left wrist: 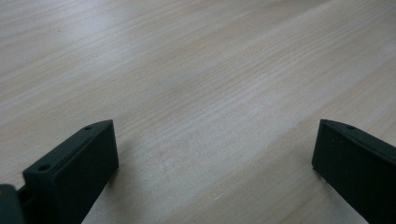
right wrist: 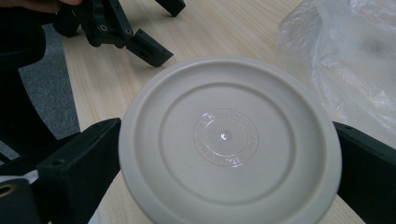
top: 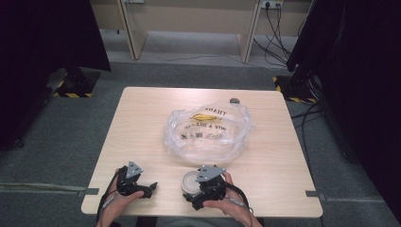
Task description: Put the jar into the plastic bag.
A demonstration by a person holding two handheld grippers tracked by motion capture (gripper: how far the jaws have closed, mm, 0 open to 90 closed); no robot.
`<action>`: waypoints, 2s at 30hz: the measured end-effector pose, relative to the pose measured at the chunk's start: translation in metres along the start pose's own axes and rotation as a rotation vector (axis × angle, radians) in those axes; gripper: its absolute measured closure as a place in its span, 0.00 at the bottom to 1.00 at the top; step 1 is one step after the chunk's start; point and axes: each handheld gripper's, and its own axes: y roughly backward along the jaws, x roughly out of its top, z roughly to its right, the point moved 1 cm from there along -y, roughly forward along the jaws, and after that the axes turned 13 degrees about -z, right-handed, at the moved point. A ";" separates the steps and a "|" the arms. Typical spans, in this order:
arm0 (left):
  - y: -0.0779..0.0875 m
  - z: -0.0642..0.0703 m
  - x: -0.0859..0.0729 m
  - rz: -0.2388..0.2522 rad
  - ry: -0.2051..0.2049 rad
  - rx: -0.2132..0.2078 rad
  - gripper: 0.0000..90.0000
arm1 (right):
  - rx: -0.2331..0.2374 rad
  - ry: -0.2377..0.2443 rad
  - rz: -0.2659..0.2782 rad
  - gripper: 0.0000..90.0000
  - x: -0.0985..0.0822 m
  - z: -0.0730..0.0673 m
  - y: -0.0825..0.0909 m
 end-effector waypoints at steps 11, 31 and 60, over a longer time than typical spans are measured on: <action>0.000 0.000 0.000 0.000 0.000 0.000 0.00 | 0.001 -0.006 -0.022 0.11 0.002 0.002 -0.003; 0.000 0.000 0.000 0.000 0.000 0.000 0.00 | -0.020 0.014 0.005 0.11 0.054 0.036 0.058; 0.000 0.000 0.000 -0.003 0.000 -0.001 0.00 | -0.109 -0.078 -0.056 0.11 0.122 0.114 0.062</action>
